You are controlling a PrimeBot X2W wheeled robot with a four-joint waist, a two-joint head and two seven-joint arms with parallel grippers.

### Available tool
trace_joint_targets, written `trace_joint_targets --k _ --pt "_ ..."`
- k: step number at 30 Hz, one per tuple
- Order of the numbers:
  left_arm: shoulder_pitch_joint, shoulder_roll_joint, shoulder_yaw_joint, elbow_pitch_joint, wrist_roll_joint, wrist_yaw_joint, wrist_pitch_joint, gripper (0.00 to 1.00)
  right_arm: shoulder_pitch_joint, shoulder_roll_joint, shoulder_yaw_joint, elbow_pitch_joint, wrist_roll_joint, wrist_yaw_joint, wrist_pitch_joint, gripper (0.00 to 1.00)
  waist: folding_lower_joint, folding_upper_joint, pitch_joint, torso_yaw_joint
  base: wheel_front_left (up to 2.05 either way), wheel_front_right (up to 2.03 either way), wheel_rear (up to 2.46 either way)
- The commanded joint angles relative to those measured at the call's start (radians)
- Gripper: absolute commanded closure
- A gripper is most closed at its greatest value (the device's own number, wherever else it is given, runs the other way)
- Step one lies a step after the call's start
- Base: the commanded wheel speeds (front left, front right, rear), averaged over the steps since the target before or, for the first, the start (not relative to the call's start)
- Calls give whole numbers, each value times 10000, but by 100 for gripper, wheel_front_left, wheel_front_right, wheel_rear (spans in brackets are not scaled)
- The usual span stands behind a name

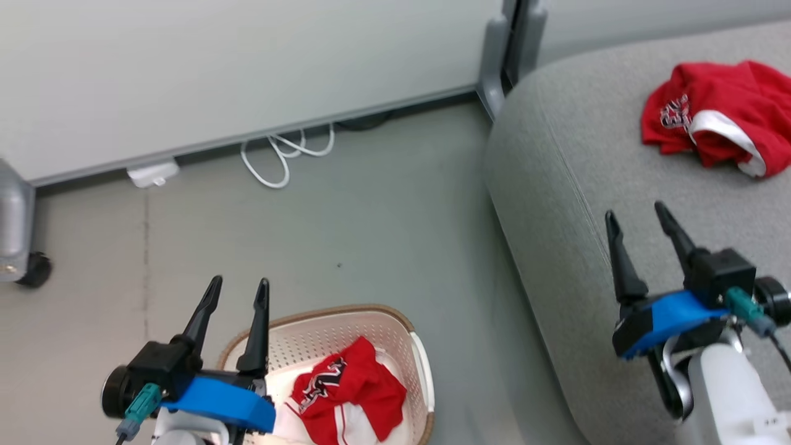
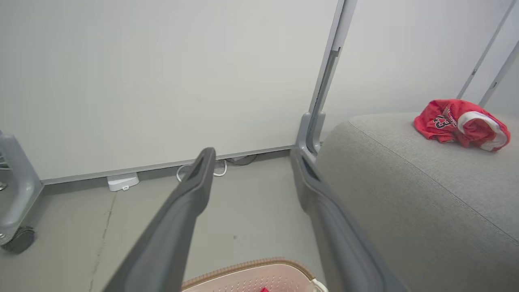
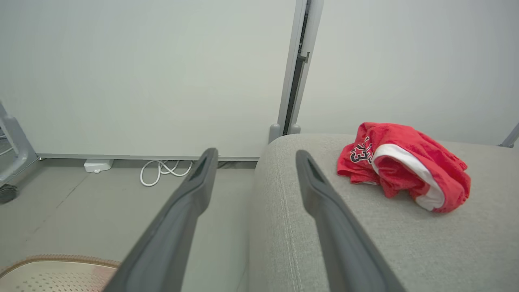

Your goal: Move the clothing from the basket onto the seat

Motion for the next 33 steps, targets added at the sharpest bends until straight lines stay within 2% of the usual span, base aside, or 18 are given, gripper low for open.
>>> trace_joint_targets --k 1,8,14,21,33 --pt "116 -6 123 48 47 -63 -48 0 311 69 36 -229 28 5 51 0 5 -1 -446 422 0 0 0" --pt "607 -273 944 370 32 -71 -48 0 2015 488 -40 -1925 -7 5 694 0 5 -1 -1129 1148 0 0 0" --pt "915 -414 1317 487 227 -75 -49 0 2938 633 -161 -2787 69 3 970 0 5 -1 -1393 1570 0 0 0" --pt "1026 -406 1478 580 268 -78 -49 0 3425 653 -87 -3109 487 5 1076 0 5 -1 -1404 1782 0 0 0" --pt "883 -504 1413 453 422 -80 -49 0 3326 655 105 -3145 609 5 1090 0 5 -1 -1201 1765 0 0 0"
